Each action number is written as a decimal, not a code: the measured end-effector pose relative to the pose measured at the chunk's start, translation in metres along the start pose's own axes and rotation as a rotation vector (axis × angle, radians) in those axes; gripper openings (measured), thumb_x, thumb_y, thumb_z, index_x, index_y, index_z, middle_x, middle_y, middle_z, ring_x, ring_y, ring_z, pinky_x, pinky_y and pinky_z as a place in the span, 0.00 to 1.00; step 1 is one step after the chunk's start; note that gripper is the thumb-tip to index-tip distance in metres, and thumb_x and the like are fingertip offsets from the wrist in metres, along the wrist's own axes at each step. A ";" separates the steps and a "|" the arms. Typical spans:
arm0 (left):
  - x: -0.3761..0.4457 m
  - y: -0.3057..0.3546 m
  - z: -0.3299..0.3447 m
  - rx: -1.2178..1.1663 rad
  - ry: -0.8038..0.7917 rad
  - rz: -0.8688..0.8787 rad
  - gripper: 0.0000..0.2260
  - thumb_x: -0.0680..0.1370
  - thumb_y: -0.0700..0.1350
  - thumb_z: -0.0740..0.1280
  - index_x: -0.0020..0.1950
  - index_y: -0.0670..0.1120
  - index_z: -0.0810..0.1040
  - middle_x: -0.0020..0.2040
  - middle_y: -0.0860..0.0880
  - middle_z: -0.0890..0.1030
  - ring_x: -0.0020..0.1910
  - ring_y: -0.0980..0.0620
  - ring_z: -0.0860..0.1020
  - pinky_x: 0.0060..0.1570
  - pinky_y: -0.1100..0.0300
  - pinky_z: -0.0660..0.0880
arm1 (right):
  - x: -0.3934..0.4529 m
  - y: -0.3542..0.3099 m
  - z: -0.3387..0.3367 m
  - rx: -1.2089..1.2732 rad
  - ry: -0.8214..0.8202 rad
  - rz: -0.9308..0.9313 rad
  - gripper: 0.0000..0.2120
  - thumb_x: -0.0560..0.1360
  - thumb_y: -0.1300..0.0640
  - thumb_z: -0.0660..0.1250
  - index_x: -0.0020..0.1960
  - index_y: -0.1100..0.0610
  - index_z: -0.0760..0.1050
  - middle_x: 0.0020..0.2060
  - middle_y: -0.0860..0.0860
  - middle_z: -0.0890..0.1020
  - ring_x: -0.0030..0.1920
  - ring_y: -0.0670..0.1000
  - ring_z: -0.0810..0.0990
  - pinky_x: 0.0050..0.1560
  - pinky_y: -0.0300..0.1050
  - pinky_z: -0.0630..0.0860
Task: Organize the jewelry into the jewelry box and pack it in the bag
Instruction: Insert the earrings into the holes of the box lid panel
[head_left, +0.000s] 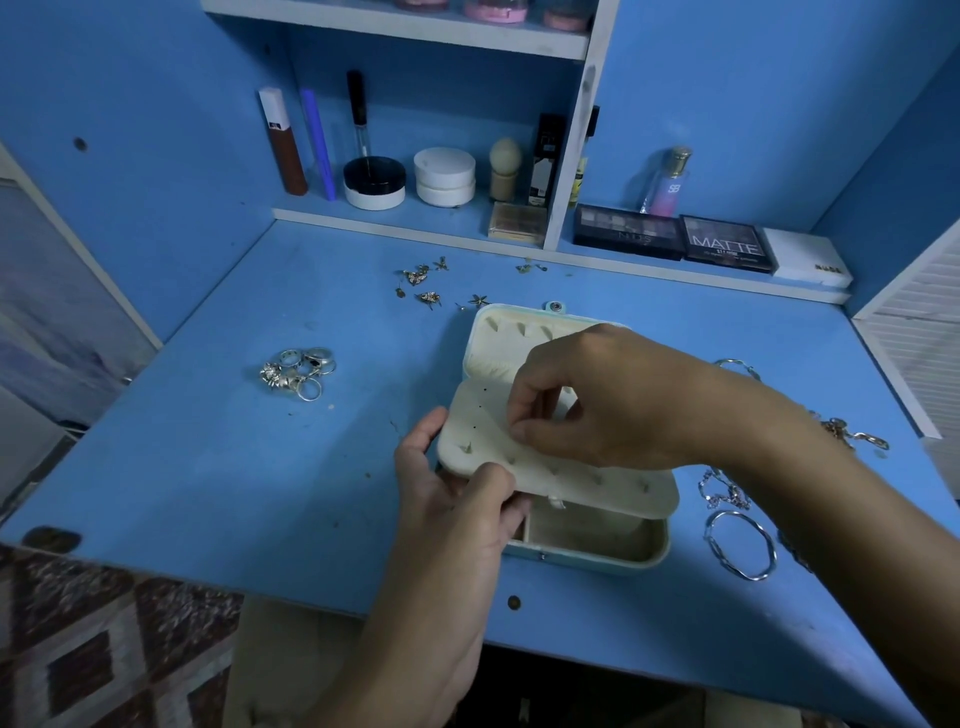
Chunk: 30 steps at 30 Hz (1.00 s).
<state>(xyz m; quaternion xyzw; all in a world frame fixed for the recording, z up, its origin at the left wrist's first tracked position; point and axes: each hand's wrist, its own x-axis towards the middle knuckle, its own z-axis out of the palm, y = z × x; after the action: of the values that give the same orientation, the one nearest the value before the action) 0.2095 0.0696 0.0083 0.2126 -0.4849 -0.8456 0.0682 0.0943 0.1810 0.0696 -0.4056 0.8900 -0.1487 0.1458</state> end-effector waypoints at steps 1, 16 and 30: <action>0.000 0.000 0.000 0.000 -0.002 0.002 0.22 0.79 0.30 0.58 0.62 0.57 0.69 0.47 0.56 0.85 0.53 0.54 0.84 0.50 0.62 0.81 | 0.000 0.000 0.000 -0.011 0.004 -0.002 0.05 0.75 0.51 0.67 0.46 0.46 0.82 0.42 0.39 0.82 0.46 0.43 0.78 0.52 0.45 0.77; 0.000 0.003 0.001 -0.035 -0.037 0.007 0.23 0.79 0.31 0.63 0.67 0.54 0.68 0.48 0.56 0.86 0.55 0.53 0.83 0.56 0.57 0.79 | -0.014 0.012 0.002 0.199 0.144 -0.038 0.02 0.76 0.53 0.70 0.48 0.47 0.81 0.41 0.39 0.83 0.47 0.41 0.81 0.48 0.35 0.77; 0.029 0.032 0.021 0.009 -0.099 0.060 0.19 0.80 0.38 0.64 0.70 0.50 0.66 0.58 0.45 0.83 0.58 0.52 0.82 0.62 0.54 0.76 | -0.045 0.033 -0.017 0.469 0.483 0.061 0.06 0.75 0.46 0.68 0.48 0.47 0.82 0.46 0.42 0.85 0.42 0.57 0.84 0.47 0.54 0.79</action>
<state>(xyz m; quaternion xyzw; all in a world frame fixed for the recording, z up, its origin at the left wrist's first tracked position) 0.1713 0.0606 0.0362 0.1562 -0.4978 -0.8504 0.0683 0.0937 0.2392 0.0786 -0.2872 0.8521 -0.4369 0.0247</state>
